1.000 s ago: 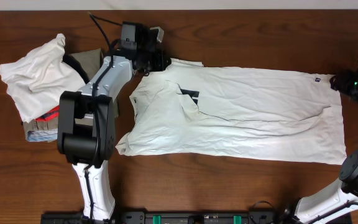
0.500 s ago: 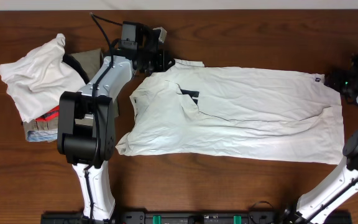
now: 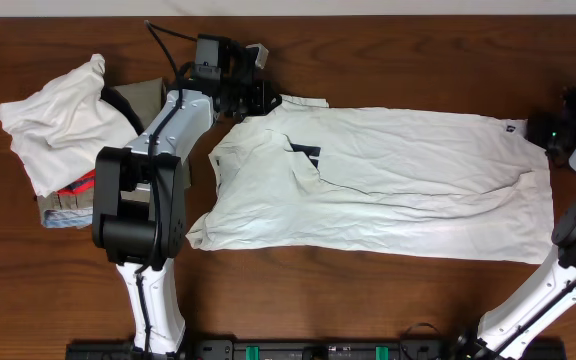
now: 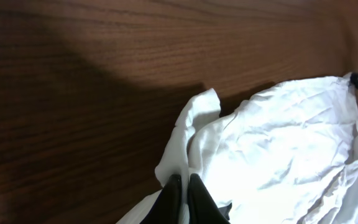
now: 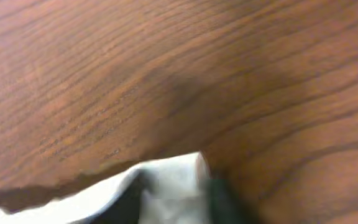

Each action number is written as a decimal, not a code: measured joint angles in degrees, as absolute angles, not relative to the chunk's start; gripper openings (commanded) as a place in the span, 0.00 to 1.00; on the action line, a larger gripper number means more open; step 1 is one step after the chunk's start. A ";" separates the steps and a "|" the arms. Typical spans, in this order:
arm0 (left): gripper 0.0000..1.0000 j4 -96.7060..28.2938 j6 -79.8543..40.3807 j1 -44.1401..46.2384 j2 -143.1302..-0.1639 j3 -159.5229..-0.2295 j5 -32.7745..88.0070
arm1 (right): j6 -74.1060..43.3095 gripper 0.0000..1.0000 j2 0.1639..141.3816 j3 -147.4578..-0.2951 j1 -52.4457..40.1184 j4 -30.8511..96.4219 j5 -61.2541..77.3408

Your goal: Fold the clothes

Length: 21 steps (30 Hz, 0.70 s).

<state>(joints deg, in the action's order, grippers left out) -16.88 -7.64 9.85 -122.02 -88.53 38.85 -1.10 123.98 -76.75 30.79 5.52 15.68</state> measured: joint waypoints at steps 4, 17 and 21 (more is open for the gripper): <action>0.06 -16.88 -7.66 9.85 -122.04 -88.53 38.85 | -1.48 0.01 124.03 -76.84 30.79 6.31 16.10; 0.06 -23.59 -7.18 7.20 -121.71 -88.53 41.78 | -2.61 0.01 117.21 -77.03 33.80 14.55 16.32; 0.06 -23.99 -6.72 6.46 -119.63 -88.53 45.58 | -2.74 0.01 112.27 -77.03 34.72 18.04 16.32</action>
